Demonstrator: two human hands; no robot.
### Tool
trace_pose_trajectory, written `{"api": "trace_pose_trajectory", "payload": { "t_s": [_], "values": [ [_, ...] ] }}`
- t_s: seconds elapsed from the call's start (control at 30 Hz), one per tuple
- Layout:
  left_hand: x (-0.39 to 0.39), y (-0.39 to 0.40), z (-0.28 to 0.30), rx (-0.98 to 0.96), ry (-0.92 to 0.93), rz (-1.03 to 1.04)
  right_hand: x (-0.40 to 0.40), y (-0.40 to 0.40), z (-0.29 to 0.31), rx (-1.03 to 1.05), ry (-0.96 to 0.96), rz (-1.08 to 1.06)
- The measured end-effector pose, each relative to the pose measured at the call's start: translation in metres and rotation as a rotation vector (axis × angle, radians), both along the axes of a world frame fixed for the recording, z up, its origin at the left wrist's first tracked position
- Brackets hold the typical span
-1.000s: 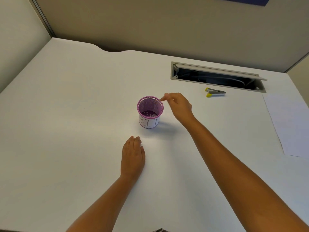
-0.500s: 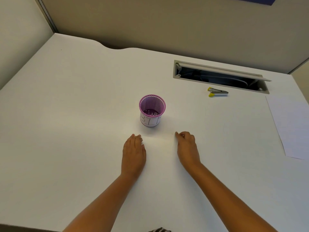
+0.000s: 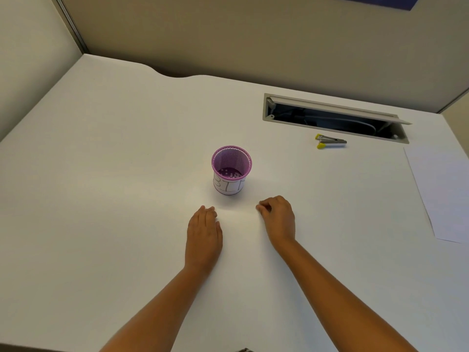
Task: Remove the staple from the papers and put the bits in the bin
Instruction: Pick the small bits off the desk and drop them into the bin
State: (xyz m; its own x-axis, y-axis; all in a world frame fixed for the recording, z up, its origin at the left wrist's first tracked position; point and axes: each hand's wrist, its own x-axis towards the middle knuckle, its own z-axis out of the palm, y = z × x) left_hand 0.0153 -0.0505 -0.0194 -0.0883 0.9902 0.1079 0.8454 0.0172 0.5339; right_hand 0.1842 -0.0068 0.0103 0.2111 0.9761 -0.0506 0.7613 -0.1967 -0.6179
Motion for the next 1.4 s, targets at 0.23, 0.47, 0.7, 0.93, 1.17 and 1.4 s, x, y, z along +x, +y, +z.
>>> {"api": "trace_pose_trajectory", "payload": {
  "t_s": [0.23, 0.47, 0.7, 0.93, 1.17, 1.4],
  "values": [
    [0.000, 0.000, 0.000, -0.010, -0.010, 0.005, 0.003, 0.010, 0.000, -0.056, -0.060, 0.053],
    [-0.001, 0.001, 0.000, -0.014, -0.008, -0.001, 0.005, 0.023, 0.003, -0.194, -0.142, 0.147],
    [0.000, 0.000, 0.003, 0.016, -0.008, -0.001, 0.015, 0.060, 0.048, -0.184, 0.391, -0.067],
    [0.000, 0.000, 0.004, 0.013, 0.010, -0.001, -0.023, 0.089, 0.110, -0.095, 0.284, 0.259],
    [0.001, -0.001, 0.003, 0.015, -0.004, 0.000, -0.042, 0.094, 0.111, -0.053, -0.070, 0.446],
    [0.000, -0.002, 0.003, 0.023, -0.012, 0.002, -0.033, 0.084, 0.113, -0.054, 0.113, 0.426]
  ]
}}
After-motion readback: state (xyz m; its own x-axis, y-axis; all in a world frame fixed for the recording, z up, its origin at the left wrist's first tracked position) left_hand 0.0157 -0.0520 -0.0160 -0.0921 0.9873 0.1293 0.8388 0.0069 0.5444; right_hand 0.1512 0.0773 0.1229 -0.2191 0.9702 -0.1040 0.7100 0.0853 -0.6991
